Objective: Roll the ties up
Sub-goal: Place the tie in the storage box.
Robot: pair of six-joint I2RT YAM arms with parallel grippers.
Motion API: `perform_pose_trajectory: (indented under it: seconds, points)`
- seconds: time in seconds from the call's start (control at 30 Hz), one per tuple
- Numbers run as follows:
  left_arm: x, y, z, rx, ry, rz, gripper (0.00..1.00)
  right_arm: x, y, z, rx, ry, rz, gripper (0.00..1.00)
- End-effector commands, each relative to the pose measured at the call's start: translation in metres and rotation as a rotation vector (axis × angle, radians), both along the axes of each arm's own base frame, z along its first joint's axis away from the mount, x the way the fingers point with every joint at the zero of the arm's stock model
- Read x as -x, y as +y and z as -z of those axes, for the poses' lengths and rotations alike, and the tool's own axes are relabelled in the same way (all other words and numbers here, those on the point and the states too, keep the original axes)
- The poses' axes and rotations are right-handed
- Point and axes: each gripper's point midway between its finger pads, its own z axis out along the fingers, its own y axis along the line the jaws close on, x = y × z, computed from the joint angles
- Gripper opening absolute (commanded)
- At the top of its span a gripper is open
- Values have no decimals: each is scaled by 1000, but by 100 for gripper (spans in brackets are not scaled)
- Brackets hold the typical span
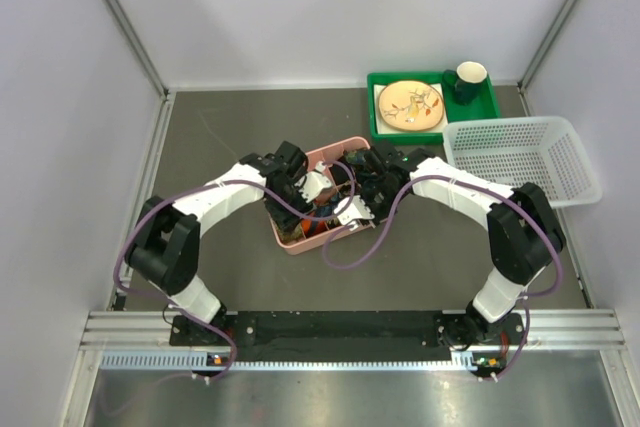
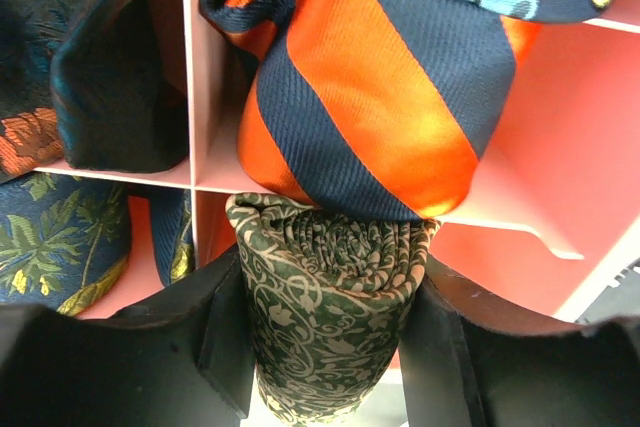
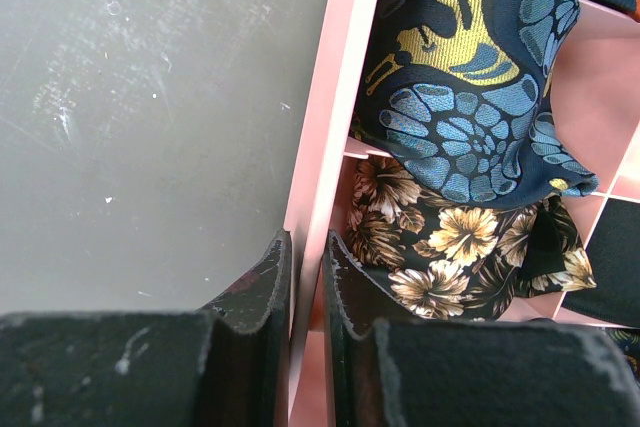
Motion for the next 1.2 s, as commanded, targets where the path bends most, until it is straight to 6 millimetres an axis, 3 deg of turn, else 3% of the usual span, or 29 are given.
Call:
perform_pose_trajectory:
  seconds: [0.0, 0.23, 0.47, 0.73, 0.87, 1.07, 1.17]
  points:
    - [-23, 2, -2, -16, -141, -21, 0, 25, 4, -4, -13, 91, -47, 0]
    - [-11, 4, 5, -20, -107, -18, 16, 24, 6, -5, -15, 104, -32, 0]
    - [-2, 0, -2, 7, -65, -36, 35, 24, 5, -5, -11, 105, -30, 0]
    - [-9, -10, -32, 36, -59, -38, 58, 23, 4, -2, -7, 105, -29, 0]
    - [-8, -13, -41, 43, -46, -33, 64, 23, 5, -1, -6, 112, -19, 0]
    - [2, -12, -35, 47, -13, -24, 64, 25, 5, 0, -11, 124, -9, 0]
    - [9, -9, -24, 43, 4, -19, 47, 26, 6, -1, -13, 125, -7, 0]
